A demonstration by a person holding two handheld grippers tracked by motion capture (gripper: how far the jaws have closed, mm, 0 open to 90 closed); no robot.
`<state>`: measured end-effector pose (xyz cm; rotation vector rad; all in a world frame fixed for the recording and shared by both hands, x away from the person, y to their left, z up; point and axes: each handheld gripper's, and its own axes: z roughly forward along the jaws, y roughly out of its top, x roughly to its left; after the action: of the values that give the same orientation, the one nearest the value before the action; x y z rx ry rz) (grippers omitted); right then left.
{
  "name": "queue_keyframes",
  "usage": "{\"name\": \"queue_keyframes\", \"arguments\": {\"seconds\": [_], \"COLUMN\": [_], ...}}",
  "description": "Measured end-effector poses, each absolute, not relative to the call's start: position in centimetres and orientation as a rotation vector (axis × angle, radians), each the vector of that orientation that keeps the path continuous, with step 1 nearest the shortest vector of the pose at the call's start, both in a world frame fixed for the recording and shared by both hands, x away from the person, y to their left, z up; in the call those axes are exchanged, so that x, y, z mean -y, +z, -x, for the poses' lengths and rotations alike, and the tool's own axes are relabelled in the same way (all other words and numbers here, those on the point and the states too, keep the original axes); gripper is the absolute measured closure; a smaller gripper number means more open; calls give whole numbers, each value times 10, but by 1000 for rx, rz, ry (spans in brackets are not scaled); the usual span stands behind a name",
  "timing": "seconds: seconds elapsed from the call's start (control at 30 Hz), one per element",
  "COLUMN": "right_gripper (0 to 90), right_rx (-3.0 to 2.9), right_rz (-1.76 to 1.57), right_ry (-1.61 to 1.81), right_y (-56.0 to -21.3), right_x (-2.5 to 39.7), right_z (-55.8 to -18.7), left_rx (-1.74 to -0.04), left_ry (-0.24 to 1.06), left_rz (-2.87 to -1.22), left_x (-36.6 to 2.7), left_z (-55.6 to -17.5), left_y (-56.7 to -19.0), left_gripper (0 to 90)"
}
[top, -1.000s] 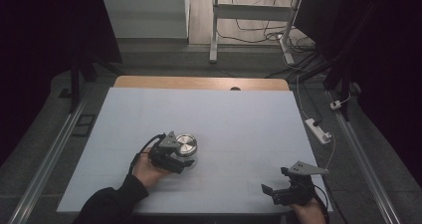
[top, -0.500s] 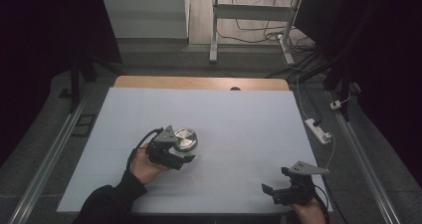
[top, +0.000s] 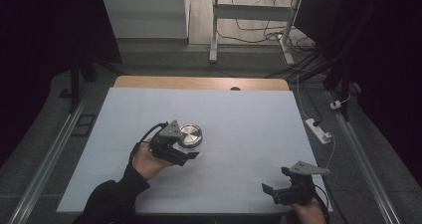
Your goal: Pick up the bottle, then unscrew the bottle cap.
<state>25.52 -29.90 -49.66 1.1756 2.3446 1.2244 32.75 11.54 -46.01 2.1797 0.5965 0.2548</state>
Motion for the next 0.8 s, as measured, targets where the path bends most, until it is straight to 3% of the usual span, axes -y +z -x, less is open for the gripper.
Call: {"name": "queue_keyframes", "arguments": {"seconds": [0.8], "right_gripper": [0], "right_rx": [-2329], "right_rz": [-1155], "right_ry": [1238], "right_y": [-495], "right_x": [299], "right_z": [-254], "left_rx": [-528], "left_ry": [200], "left_rz": [-2218], "left_x": [-90], "left_z": [-317], "left_y": [-449], "left_gripper": [156]}}
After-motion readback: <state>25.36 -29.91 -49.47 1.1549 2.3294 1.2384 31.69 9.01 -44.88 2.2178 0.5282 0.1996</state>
